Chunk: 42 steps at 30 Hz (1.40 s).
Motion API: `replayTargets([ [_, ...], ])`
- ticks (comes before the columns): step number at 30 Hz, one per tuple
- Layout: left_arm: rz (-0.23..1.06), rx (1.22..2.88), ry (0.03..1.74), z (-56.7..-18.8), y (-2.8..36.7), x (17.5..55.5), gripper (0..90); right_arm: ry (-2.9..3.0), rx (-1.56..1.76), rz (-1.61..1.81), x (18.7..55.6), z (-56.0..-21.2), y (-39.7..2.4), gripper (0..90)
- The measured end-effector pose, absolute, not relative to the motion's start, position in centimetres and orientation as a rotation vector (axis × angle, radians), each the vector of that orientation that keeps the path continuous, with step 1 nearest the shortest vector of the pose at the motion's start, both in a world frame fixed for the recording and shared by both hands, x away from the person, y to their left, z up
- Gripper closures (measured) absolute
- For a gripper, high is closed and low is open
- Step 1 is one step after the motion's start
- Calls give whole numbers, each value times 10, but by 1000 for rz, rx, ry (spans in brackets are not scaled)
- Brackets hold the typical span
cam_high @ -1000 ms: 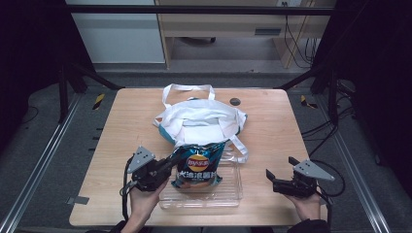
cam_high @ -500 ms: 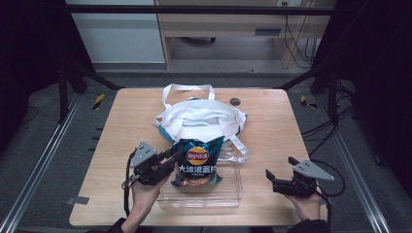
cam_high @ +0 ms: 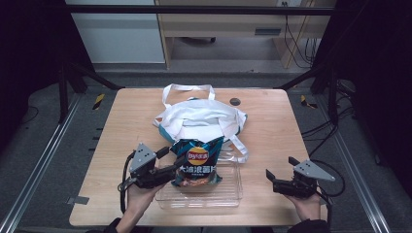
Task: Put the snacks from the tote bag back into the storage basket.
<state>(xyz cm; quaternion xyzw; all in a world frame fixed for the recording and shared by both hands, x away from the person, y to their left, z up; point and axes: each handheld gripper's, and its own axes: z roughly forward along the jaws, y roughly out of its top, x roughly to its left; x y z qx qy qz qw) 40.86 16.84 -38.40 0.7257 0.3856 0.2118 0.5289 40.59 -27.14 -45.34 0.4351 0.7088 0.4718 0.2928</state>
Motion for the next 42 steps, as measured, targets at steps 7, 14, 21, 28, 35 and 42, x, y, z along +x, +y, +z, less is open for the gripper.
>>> replayTargets([
  [7, 522, 1782, 896, -386, 185, 401, 293, 1887, 1160, 1263, 404, -453, -272, 58],
  [14, 551, 1782, 933, -397, 210, 404, 236, 1883, 1160, 1263, 404, -452, -272, 58],
  [21, 575, 1774, 970, -418, 242, 401, 214, 1886, 1165, 1263, 404, -453, -272, 57],
  [28, 600, 1742, 994, -432, 267, 407, 215, 1885, 1167, 1266, 404, -453, -272, 56],
  [35, 617, 1772, 1019, -444, 277, 416, 215, 1887, 1161, 1258, 405, -453, -273, 55],
  [42, 627, 1787, 1016, -447, 278, 418, 215, 1888, 1165, 1257, 405, -453, -273, 55],
])
